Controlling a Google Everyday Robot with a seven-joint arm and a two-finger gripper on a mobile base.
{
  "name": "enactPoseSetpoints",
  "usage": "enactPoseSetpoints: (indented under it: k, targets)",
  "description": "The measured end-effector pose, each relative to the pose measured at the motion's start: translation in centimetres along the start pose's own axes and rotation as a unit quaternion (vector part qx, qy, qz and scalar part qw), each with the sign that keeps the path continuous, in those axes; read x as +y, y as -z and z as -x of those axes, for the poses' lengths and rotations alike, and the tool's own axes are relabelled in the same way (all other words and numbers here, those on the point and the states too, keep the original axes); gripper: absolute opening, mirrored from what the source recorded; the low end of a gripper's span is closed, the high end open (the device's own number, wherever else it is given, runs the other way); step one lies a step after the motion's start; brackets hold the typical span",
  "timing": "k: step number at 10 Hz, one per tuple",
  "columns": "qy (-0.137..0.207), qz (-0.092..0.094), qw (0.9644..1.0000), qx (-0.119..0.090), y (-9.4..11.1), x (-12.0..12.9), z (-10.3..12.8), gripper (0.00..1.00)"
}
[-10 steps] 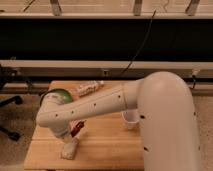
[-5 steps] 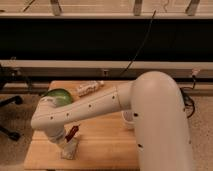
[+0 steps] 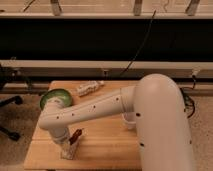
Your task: Place the pepper on the white sponge
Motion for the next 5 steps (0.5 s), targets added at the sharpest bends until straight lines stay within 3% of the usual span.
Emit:
enactPoseSetpoints:
  k: [2, 5]
  targets:
    - [-0.011, -0.004, 0.9998, -0.016, 0.10, 0.31, -0.50, 0.77]
    - [-0.010, -0.017, 0.9995, -0.025, 0.74, 0.28, -0.17, 0.80]
